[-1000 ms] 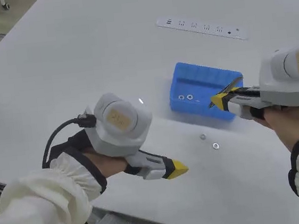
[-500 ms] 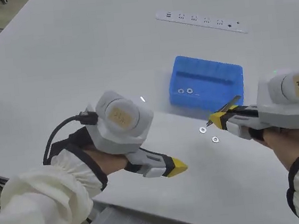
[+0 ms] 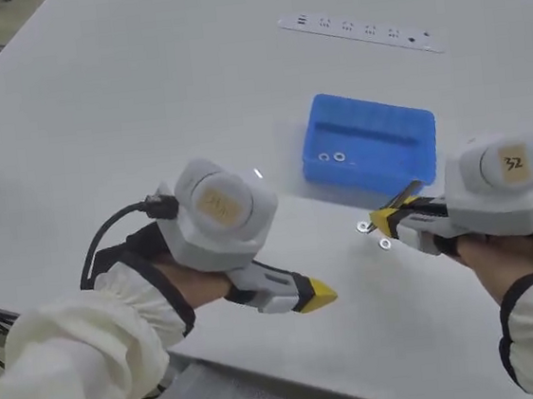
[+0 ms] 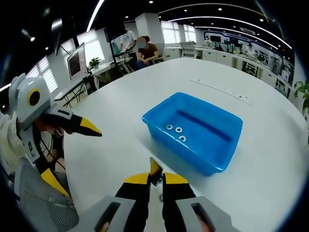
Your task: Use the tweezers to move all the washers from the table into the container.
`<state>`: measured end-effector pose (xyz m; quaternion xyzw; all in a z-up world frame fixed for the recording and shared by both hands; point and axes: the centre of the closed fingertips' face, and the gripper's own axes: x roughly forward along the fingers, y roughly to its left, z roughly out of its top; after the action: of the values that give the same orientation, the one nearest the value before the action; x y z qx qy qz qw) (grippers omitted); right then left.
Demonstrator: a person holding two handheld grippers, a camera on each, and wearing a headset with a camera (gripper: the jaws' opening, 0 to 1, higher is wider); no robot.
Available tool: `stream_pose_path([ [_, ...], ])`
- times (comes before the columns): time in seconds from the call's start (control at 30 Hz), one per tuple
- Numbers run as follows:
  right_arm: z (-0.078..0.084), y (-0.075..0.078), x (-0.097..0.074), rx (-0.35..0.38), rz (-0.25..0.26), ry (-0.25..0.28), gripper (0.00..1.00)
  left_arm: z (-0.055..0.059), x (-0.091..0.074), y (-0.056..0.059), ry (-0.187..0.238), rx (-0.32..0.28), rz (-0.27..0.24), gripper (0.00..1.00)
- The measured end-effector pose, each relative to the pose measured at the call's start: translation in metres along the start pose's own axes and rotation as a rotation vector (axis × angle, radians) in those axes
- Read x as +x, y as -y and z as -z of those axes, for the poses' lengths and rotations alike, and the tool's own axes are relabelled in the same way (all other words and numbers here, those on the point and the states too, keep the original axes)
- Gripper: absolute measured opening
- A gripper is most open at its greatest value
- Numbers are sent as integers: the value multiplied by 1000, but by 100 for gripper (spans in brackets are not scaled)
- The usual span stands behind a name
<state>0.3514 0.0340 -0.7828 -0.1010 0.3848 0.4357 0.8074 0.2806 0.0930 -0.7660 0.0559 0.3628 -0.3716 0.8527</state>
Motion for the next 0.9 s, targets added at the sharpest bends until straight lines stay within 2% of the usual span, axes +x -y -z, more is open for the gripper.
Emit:
stream_pose_path([
  [0.2, -3, 1, 4, 7, -3, 4, 5, 0, 0, 0, 4, 0, 0, 78],
  [0.4, 1, 0, 6, 19, -9, -13, 5, 0, 0, -1, 0, 4, 0, 78],
  [0.9, 1, -2, 9, -21, 11, -34, 3, -1, 1, 0, 0, 6, 3, 77],
])
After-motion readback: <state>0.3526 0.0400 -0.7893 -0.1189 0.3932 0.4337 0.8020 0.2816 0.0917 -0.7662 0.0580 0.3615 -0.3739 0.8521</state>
